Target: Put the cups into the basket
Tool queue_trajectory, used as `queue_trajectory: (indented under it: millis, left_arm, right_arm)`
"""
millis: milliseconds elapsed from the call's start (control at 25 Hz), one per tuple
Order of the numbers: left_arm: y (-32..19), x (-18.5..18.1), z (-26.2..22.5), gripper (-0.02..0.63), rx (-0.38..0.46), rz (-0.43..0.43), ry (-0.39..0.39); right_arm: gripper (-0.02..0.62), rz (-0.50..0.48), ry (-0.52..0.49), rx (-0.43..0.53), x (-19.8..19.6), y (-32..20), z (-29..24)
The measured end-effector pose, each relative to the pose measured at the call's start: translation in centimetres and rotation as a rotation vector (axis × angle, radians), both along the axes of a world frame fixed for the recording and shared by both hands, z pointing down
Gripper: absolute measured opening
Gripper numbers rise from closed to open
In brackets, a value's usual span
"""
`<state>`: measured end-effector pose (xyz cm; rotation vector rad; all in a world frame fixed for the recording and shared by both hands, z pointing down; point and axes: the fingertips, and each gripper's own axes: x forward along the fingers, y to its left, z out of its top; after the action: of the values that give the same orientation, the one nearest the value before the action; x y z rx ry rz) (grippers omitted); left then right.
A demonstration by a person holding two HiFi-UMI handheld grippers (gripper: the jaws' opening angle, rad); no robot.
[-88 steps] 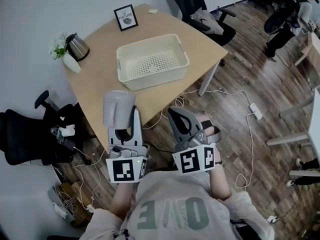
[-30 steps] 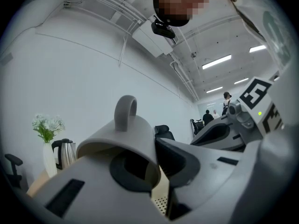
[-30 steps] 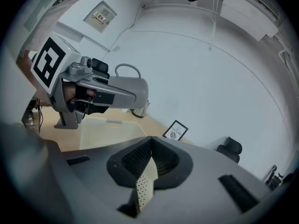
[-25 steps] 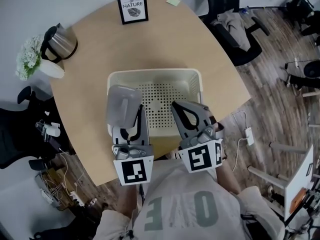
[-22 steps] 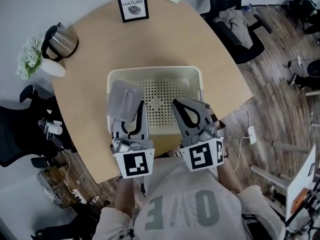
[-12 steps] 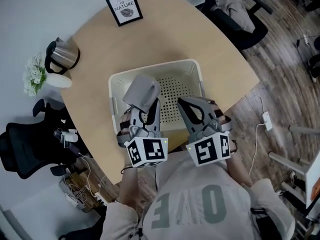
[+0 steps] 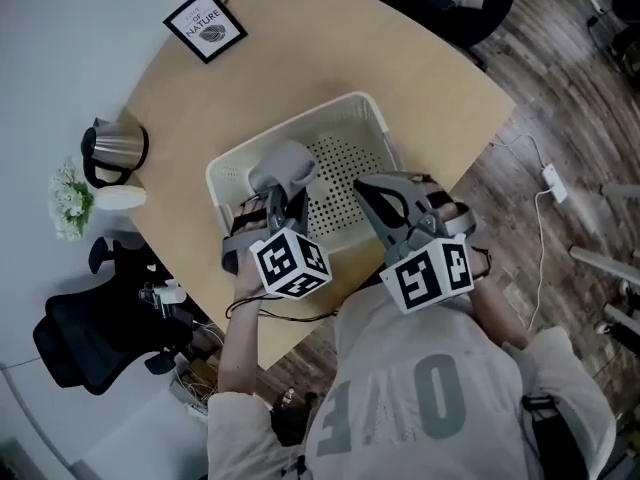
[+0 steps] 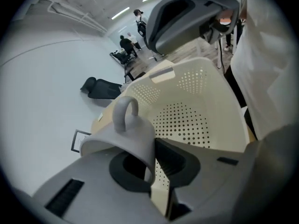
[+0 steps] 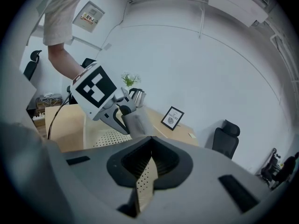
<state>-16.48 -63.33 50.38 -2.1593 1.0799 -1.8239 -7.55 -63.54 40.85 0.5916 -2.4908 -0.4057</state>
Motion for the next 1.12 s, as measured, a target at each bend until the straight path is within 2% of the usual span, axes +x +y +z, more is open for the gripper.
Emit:
queue_trajectory:
  millis: [200,400,600,840,960,1120]
  left_arm:
    - [1.0,0.2,3.5,0.041,-0.140,0.092,-0.109]
    - [1.9,0.8,6.1,0.041,-0.275,0.224,-0.227]
    - [3.2,0.8,8.3,0.041,-0.419,0.323,-0.314]
    - [3.4,0.0,9.6,0.043,-0.465,0.354,-0.353]
    - [3.8,0.2,9.9,0.049,-0.482,0.345,-0.327]
    - [3.8,0.4,9.6,0.091,-0.471,0.341,-0.309]
  right_arm:
    - [-0.002,0.040,-0.003,-0.012,0.7,0.0,0.0]
    - [-0.002,0.078,0.004,-0.007,1.7,-0.2,0.2]
    - [-0.002,0.113,0.013,-0.008,2.6,-0.1,0.3]
    - [-0.002,0.146,0.023,-0.007,3.6,-0.3,0.6]
    - [-0.002,0.155,0.036,-0.001,4.1,-0.3,0.8]
    - [-0.002,0.151,0.034,-0.003,3.8,-0.2,0.7]
